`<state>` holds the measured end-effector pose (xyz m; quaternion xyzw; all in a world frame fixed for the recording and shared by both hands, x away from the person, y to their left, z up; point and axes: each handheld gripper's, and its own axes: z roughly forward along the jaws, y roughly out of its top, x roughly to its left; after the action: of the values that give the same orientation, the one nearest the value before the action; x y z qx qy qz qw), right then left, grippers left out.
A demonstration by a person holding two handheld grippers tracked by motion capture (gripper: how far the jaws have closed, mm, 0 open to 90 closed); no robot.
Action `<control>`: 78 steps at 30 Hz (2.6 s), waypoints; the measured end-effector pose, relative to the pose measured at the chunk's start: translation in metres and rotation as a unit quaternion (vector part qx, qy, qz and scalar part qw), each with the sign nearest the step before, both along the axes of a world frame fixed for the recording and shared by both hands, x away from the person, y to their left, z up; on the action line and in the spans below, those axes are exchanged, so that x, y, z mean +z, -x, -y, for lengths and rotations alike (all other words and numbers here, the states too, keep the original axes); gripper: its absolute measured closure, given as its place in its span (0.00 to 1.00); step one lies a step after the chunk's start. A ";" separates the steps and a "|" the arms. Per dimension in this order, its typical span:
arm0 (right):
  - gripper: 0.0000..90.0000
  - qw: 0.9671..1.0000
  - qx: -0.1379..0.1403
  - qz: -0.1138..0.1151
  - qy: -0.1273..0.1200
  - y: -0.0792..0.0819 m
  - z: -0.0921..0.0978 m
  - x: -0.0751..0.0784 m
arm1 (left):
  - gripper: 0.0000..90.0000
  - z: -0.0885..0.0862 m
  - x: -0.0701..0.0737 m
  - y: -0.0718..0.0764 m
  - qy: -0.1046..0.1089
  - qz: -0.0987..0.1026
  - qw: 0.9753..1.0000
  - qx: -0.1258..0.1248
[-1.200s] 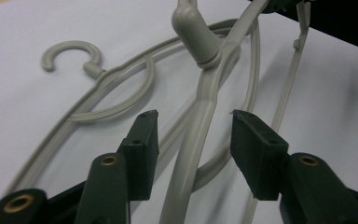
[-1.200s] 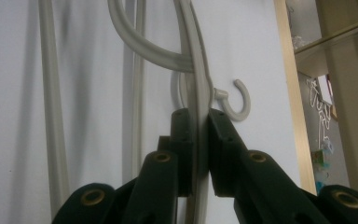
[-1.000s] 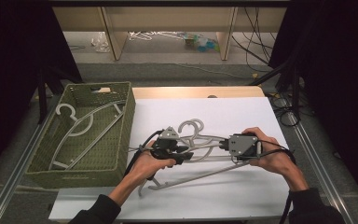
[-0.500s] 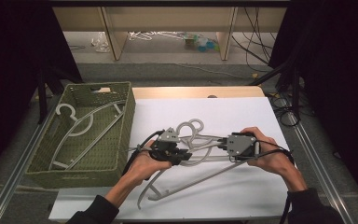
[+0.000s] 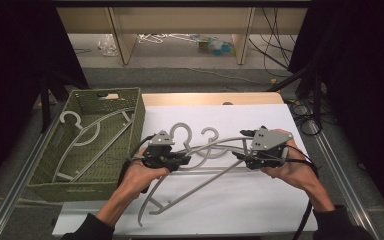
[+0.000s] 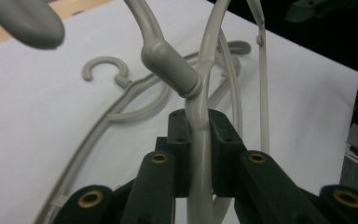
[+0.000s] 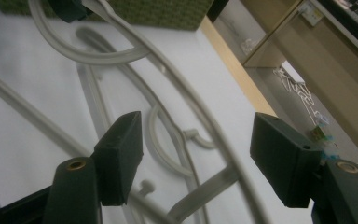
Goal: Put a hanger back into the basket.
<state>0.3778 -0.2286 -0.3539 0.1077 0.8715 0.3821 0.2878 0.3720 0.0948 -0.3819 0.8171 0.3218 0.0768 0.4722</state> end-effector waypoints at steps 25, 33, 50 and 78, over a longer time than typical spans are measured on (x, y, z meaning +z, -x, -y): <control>0.33 0.994 0.000 -0.078 -0.073 0.032 0.008 -0.028 | 0.90 -0.140 0.098 -0.019 0.007 0.072 0.985 0.157; 0.32 0.991 -0.010 -0.099 -0.085 0.036 0.014 -0.047 | 0.90 -0.185 0.103 -0.032 -0.023 0.097 0.973 0.208; 0.29 0.991 -0.012 -0.109 -0.083 0.038 0.016 -0.057 | 0.90 -0.252 0.066 -0.067 -0.118 0.115 0.945 0.283; 0.29 0.990 -0.013 -0.116 -0.078 0.038 0.017 -0.062 | 0.89 -0.271 0.009 -0.075 -0.181 0.037 0.948 0.258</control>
<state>0.3402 -0.2457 -0.4161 0.1844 0.8652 0.4300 0.1803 0.4472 0.3661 -0.3734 0.7744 0.4847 0.2831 0.2919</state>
